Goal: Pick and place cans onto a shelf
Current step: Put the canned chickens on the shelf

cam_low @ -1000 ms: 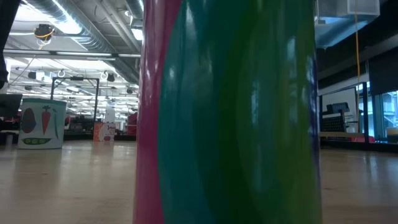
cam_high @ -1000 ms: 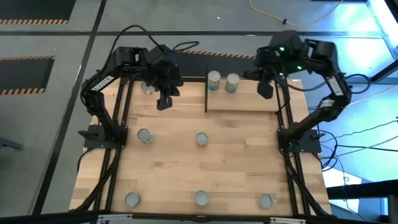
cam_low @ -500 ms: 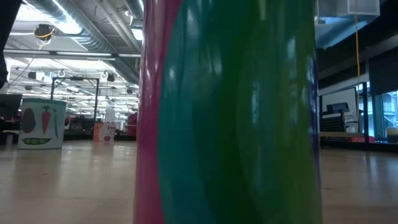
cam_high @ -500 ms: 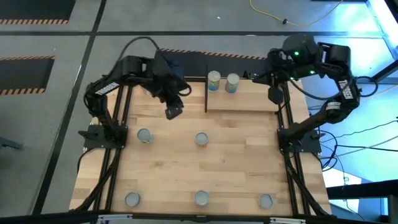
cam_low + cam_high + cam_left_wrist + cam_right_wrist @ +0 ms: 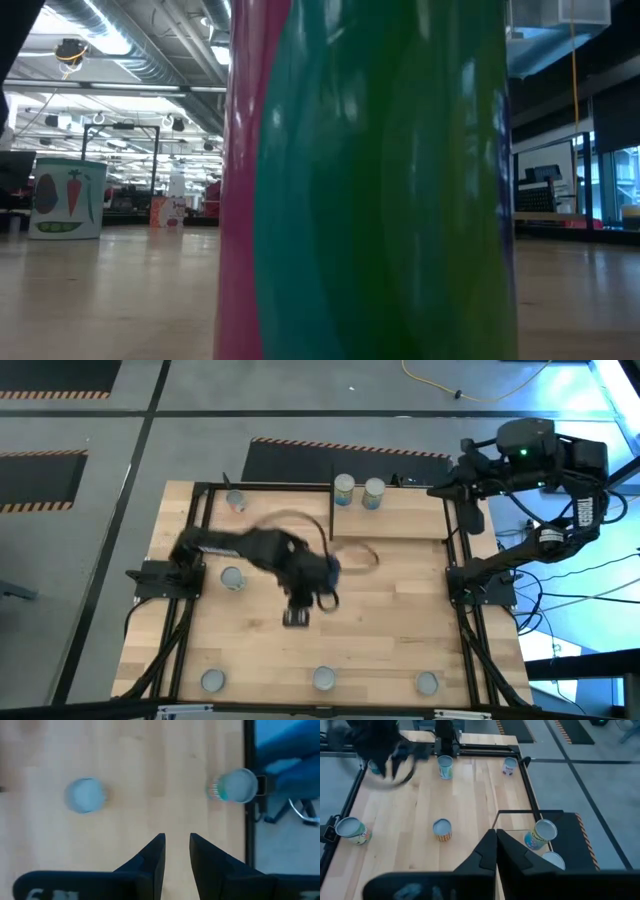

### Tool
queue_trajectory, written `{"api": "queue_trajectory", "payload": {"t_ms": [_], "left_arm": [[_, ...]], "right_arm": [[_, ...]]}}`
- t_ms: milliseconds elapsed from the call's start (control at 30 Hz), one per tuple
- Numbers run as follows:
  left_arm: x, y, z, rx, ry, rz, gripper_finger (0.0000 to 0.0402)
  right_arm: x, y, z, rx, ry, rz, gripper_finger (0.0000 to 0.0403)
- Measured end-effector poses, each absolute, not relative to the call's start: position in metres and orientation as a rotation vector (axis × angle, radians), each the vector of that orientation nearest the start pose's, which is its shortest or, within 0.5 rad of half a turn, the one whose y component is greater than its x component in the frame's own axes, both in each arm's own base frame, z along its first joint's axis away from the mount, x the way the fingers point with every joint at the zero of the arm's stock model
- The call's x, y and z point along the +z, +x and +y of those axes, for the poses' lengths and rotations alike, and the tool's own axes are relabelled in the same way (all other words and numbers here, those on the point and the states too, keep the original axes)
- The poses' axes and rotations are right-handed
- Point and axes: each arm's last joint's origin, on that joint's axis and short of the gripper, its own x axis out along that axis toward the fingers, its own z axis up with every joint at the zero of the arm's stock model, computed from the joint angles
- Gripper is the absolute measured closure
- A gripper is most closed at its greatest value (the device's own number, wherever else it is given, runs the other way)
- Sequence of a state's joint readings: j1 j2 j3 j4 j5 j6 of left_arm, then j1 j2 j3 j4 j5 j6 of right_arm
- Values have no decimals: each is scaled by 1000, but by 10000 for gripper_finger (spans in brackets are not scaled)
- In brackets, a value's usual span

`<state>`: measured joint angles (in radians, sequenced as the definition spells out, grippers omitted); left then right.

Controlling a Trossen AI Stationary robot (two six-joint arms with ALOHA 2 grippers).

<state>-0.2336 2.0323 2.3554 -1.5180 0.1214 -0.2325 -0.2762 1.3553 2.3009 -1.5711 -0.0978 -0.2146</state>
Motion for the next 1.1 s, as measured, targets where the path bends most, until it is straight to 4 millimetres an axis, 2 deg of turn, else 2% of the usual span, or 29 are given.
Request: {"api": "queue_trajectory", "payload": {"t_ms": [200,400,567,767,1100], "left_arm": [[338,409,-149,-238,-166,1232,321],[298,423,-184,-184,-121,1264,321],[283,429,-197,-182,-132,1262,321],[279,430,-200,-179,-138,1254,321],[245,425,-223,-252,-172,1313,321]], "right_arm": [[539,130,-32,-89,-101,623,394],[541,125,-29,-69,-134,612,393],[542,122,-27,-67,-139,603,393],[542,119,-26,-61,-162,597,393],[543,115,-26,-62,-164,589,393]]}}
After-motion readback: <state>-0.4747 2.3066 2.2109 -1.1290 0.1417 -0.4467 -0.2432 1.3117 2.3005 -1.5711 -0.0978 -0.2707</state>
